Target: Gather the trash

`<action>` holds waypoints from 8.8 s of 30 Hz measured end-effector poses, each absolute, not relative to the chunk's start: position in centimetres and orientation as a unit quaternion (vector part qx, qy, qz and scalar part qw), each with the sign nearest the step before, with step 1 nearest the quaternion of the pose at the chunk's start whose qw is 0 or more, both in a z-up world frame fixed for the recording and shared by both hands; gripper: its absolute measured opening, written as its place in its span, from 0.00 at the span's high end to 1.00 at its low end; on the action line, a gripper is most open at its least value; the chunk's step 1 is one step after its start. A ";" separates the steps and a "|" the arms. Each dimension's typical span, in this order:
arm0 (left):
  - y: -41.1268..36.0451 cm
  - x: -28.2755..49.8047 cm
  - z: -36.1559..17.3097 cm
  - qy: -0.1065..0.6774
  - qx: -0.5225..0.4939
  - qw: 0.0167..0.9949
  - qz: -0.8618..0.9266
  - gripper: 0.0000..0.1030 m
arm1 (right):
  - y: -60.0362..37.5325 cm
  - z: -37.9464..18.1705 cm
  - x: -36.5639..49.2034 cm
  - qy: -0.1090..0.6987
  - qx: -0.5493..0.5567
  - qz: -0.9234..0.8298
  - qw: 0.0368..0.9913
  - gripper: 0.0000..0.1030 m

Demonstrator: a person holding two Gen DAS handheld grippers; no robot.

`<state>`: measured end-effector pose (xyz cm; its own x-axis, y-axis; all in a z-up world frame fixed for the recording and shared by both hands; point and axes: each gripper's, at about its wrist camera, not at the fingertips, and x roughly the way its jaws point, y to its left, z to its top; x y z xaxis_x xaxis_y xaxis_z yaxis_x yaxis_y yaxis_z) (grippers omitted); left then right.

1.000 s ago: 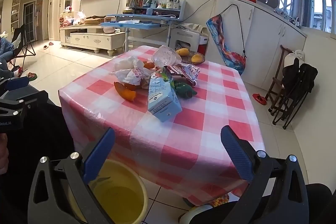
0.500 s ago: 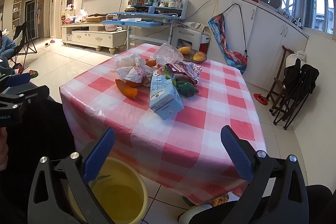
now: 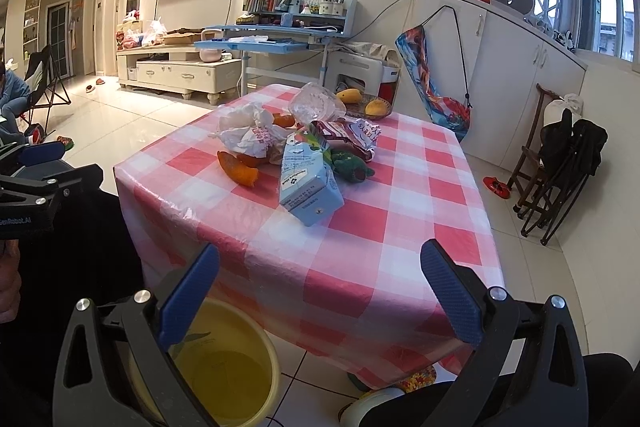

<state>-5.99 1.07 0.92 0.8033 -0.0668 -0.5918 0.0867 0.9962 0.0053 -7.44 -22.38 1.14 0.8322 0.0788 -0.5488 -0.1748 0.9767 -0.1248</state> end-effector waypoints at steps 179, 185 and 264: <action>3.6 -4.0 -3.5 0.399 -0.094 0.906 -0.103 0.08 | -23.8 -2.8 -4.4 0.418 0.084 0.139 0.894 0.22; 3.6 -4.0 -3.5 0.399 -0.095 0.906 -0.103 0.08 | -23.5 -2.7 -4.4 0.415 0.076 0.141 0.896 0.22; 5.2 -3.6 -3.5 0.394 -0.137 0.905 -0.086 0.07 | -18.2 5.2 8.5 0.333 0.036 0.220 0.916 0.95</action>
<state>-3.63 5.25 -3.48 0.6755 -0.2633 -0.6888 0.0470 0.9476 -0.3161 8.53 -18.15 5.22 0.6817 0.4270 -0.5941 -0.3785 0.9007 0.2130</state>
